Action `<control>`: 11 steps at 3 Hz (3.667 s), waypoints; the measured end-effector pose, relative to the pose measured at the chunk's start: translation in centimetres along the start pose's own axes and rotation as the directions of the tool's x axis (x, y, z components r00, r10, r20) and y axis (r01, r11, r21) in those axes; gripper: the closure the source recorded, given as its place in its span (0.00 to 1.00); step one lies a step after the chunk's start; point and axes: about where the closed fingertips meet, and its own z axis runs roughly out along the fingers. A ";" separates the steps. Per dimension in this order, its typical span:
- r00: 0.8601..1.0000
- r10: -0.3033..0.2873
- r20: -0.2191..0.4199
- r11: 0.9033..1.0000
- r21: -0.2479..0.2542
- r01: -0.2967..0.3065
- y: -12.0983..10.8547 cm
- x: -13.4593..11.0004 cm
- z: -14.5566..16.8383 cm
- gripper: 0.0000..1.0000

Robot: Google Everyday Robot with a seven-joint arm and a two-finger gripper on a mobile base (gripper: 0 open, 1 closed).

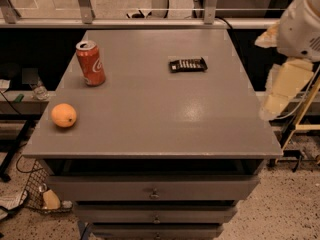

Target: Move rxbar chocolate near coke can

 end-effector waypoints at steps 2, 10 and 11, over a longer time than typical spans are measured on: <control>0.980 -0.147 0.136 0.984 -0.078 0.158 -7.7 -7.4 7.8 0.00; 0.996 -0.077 -0.043 0.986 -0.151 0.070 -21.6 -10.6 24.7 0.70; 0.996 -0.076 -0.042 0.987 -0.147 0.069 -21.7 -10.7 23.8 0.94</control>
Offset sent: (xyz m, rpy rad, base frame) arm 0.1718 0.1145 -0.0635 0.1517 0.0567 0.2822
